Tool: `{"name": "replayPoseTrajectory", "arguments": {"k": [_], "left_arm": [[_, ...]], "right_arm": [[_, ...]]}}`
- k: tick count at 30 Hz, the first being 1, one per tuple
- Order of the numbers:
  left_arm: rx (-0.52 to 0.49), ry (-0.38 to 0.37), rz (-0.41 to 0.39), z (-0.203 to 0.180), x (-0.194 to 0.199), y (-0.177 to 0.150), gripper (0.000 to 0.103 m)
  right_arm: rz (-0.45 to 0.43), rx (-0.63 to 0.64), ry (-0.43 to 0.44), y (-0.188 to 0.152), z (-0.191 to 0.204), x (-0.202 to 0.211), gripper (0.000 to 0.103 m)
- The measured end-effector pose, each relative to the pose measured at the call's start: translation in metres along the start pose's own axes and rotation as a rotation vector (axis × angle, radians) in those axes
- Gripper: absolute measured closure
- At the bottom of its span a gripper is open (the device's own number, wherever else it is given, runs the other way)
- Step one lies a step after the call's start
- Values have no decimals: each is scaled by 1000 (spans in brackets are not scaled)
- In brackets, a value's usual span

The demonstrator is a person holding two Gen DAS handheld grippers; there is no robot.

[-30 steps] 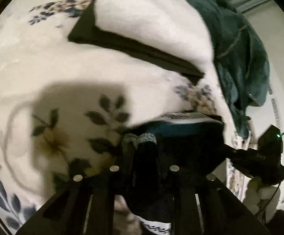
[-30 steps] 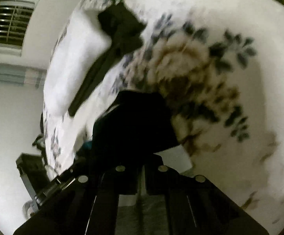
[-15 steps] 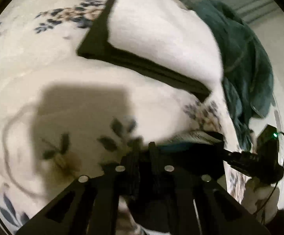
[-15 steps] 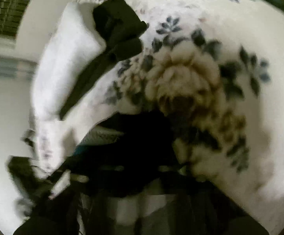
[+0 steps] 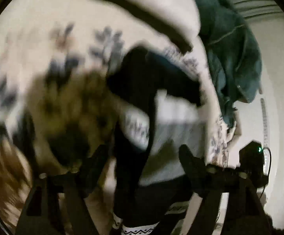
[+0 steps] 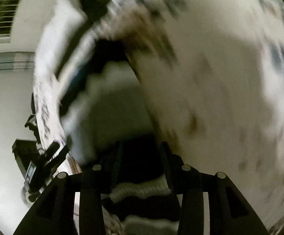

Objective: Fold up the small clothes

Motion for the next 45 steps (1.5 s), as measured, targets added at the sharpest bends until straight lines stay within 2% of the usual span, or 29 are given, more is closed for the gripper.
{"name": "replayPoseTrajectory", "arguments": {"k": [1, 2, 3, 4, 7, 9, 12, 13, 14, 15, 16, 17, 19, 20, 21, 23, 25, 26, 28, 29, 30, 32, 34, 35, 37, 38, 39, 42, 45], "left_arm": [[-11, 12, -4, -1, -8, -6, 79], [-18, 43, -29, -1, -7, -7, 81], [-23, 53, -43, -2, -6, -6, 86], [-26, 72, -52, -4, -3, -5, 89], [-66, 156, -71, -7, 4, 3, 93], [-75, 192, -64, -2, 4, 5, 94], [-58, 155, -38, -5, 6, 4, 92], [-44, 127, -27, -8, 9, 0, 89], [-19, 108, -6, -9, 10, -5, 72], [-3, 90, 10, -9, 10, -10, 44], [2, 64, 15, -12, 10, -17, 39], [-4, 61, 16, -12, 10, -27, 39], [-23, 110, 22, -10, -2, -44, 43], [-43, 144, 14, -7, -9, -53, 74], [-52, 160, 12, -5, -13, -59, 96], [-60, 194, -38, 2, -10, -61, 98], [-21, 200, -61, 14, -6, -61, 98], [-2, 192, -69, 18, -4, -61, 98], [43, 122, -49, 22, -2, -66, 96], [70, 86, -22, 21, -2, -74, 92], [68, 78, -3, 19, -2, -83, 77], [33, 76, 31, 12, -7, -106, 54], [20, 97, 69, 12, -19, -129, 54], [21, 133, 82, 15, -29, -141, 56], [-23, 226, 11, 16, -32, -149, 83], [-42, 264, -14, 17, -33, -150, 88], [-24, 255, -23, 18, -33, -149, 90], [26, 221, -41, 25, -29, -145, 91], [17, 201, -22, 27, -29, -149, 88]], "right_arm": [[16, -33, 37, -9, -9, -15, 61], [6, -45, 78, -13, -11, -21, 65], [-45, -55, 132, -15, -11, -22, 98], [-97, -47, 137, -19, -9, -20, 97], [-175, -8, 41, -22, -9, -8, 98], [-169, -47, 19, -21, -19, -8, 98], [-117, -33, 57, -21, -17, -9, 97], [-105, -24, 66, -22, -14, -9, 94], [-97, -10, 64, -24, -13, -5, 80], [-83, 8, 60, -27, -12, 0, 50], [-66, 25, 61, -31, -9, 1, 38], [-44, 41, 68, -36, -7, -2, 32], [39, 50, 60, -46, -12, -20, 32], [67, 46, 48, -50, -15, -30, 44], [68, 53, 17, -53, -19, -39, 96], [22, 64, -72, -56, -29, -40, 97], [-9, 64, -107, -56, -32, -33, 97], [-4, 64, -101, -56, -32, -33, 97], [37, 61, -62, -59, -31, -36, 93], [50, 50, -61, -62, -33, -34, 84], [58, 42, -55, -67, -35, -33, 72], [72, 34, -19, -88, -43, -28, 54], [111, 3, -20, -111, -55, -36, 53], [135, -16, -20, -119, -60, -43, 53], [183, -66, -18, -140, -74, -68, 55], [190, -58, -23, -147, -76, -77, 78], [178, -46, -46, -151, -78, -81, 94], [94, -56, -90, -156, -87, -67, 97], [116, -37, -109, -158, -94, -64, 97]]}}
Point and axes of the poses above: each gripper's, at about its wrist camera, not at the fingertips, and x roughly against the way its jaws point, z to its left, y to its top, the point moved 9 cm from there along -x, roughly the way its jaws point, and after that the axes turned 11 degrees about z, right-handed, at the moved point
